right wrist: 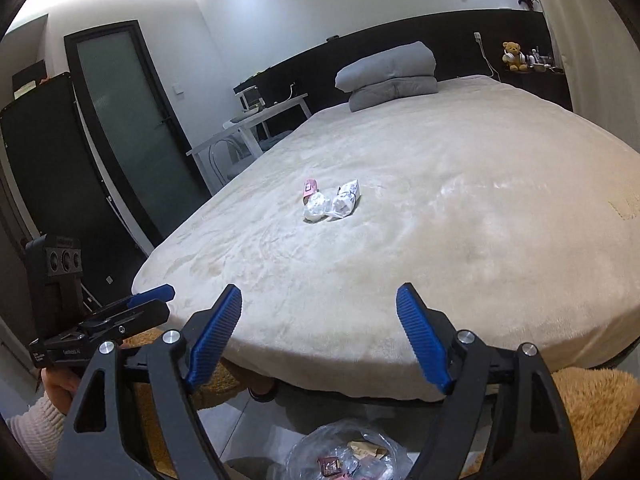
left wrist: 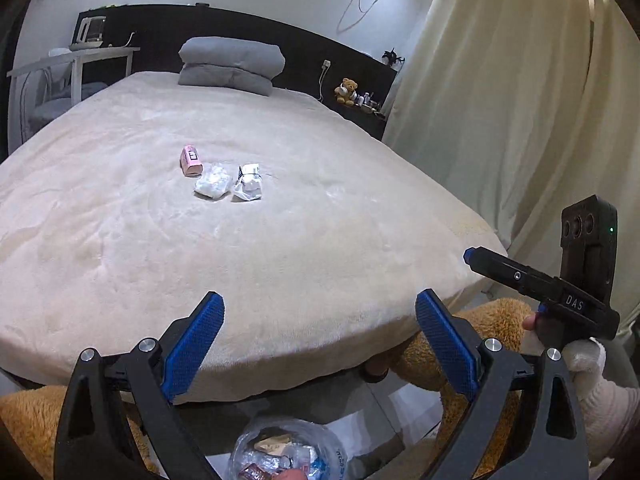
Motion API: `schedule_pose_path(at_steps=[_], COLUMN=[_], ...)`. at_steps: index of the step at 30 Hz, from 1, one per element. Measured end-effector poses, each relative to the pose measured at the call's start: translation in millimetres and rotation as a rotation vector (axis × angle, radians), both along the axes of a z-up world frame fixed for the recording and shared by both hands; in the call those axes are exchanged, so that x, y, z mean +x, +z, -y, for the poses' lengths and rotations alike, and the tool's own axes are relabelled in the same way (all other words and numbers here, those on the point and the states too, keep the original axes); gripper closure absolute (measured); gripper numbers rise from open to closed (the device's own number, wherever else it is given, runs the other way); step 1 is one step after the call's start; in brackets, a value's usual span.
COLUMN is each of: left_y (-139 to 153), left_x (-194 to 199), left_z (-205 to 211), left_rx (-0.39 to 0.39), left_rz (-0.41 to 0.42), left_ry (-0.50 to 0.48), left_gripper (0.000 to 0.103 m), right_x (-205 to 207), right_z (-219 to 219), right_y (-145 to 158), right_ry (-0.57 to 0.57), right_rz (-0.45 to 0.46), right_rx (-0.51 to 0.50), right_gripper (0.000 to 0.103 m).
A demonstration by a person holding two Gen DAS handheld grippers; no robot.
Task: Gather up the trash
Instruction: 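Move both open tools back up to the remaining items on the bed, then grasp the white printed package with the right tool and lift it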
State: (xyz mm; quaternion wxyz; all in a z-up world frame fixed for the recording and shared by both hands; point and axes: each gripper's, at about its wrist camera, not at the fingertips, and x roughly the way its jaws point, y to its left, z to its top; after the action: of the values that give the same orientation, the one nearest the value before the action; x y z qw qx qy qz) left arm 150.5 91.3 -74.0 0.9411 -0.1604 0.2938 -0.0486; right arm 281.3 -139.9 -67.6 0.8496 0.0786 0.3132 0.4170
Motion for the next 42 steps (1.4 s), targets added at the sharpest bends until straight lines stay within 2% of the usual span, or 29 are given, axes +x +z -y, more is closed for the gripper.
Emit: schedule_pose_path(at_steps=[1, 2, 4, 9, 12, 18, 23, 27, 35, 42], left_y=[0, 0, -1, -12, -17, -11, -8, -12, -25, -32], left_x=[6, 10, 22, 53, 72, 107, 134, 152, 165, 169], left_z=[-4, -7, -18, -51, -66, -86, -111, -131, -170, -187], left_rx=[-0.003, -0.004, -0.019, -0.125, -0.147, -0.121, -0.102, -0.060, -0.063, -0.070], left_rz=[0.000, 0.001, -0.008, -0.034, -0.050, -0.056, -0.046, -0.046, -0.068, -0.061], left_ry=[0.001, 0.000, 0.002, 0.014, 0.024, 0.018, 0.022, 0.018, 0.056, 0.072], left_gripper=[0.009, 0.009, 0.009, 0.009, 0.010, 0.010, 0.010, 0.010, 0.010, 0.010], right_x=[7, 14, 26, 62, 84, 117, 146, 170, 231, 262], right_z=[-4, -8, -18, -47, -65, -98, -130, -152, -201, -230], right_y=[0, 1, 2, -9, -16, -10, -2, -4, -39, -64], right_ry=[0.005, 0.008, 0.021, 0.036, 0.044, 0.082, 0.079, 0.054, 0.101, 0.133], right_rz=[-0.008, -0.012, -0.004, -0.010, -0.023, -0.012, 0.105, 0.135, -0.042, -0.209], right_rx=[0.003, 0.009, 0.002, -0.047, -0.053, -0.064, -0.123, -0.153, -0.207, -0.181], right_gripper=[0.007, 0.004, 0.004, 0.004, 0.004, 0.004, 0.004, 0.004, 0.005, 0.013])
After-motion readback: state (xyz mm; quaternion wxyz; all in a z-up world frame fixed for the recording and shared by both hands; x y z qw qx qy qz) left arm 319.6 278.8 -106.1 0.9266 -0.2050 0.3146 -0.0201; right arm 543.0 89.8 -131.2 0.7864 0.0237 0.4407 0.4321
